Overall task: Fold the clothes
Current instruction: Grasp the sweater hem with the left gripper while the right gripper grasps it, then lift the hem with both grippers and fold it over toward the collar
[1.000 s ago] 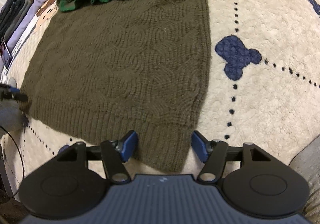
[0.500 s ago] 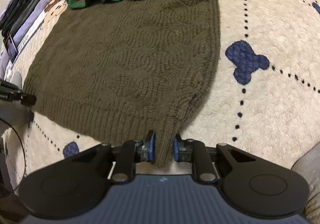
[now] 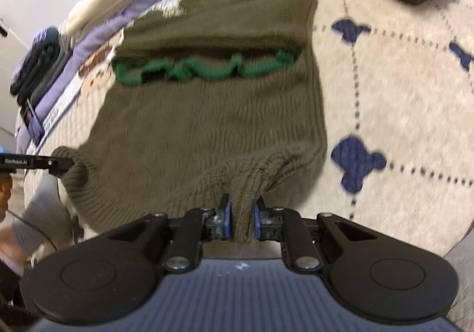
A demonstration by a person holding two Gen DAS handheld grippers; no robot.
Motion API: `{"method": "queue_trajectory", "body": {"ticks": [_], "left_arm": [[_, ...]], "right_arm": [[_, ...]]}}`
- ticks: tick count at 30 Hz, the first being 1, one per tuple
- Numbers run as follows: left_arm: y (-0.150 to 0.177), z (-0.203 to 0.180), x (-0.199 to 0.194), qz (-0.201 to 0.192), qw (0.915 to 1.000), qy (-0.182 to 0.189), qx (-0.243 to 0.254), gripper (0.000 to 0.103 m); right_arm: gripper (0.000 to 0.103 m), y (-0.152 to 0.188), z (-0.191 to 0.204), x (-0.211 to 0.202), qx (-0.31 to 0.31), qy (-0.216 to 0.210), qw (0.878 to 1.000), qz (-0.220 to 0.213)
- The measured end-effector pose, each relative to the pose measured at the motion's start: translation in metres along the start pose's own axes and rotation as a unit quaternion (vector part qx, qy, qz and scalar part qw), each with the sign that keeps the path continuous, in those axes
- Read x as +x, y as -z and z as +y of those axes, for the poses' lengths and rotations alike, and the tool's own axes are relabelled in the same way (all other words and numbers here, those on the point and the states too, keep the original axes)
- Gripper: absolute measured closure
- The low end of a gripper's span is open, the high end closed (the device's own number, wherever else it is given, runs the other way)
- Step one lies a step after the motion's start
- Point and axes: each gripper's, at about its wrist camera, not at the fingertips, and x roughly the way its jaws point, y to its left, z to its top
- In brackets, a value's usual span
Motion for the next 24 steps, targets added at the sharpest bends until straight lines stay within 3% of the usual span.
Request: {"method": "queue_trajectory", "body": {"ticks": [6,12,24], "left_arm": [[-0.039,-0.006,-0.001,-0.054,0.9971,-0.039,-0.036,0.093],[-0.07,-0.01,-0.002,-0.094,0.9928,-0.062,-0.039,0.093],[-0.141,-0.024,0.029,-0.157,0.9831,-0.092,-0.024,0.092]], "right_arm": [[0.09,-0.045,0.005,-0.008,-0.001,0.025,0.998,-0.053],[0.09,-0.083,0.01,-0.003,-0.002,0.042,0.995,-0.093],[0.09,-0.15,0.002,0.03,0.004,0.076,0.989,-0.131]]}}
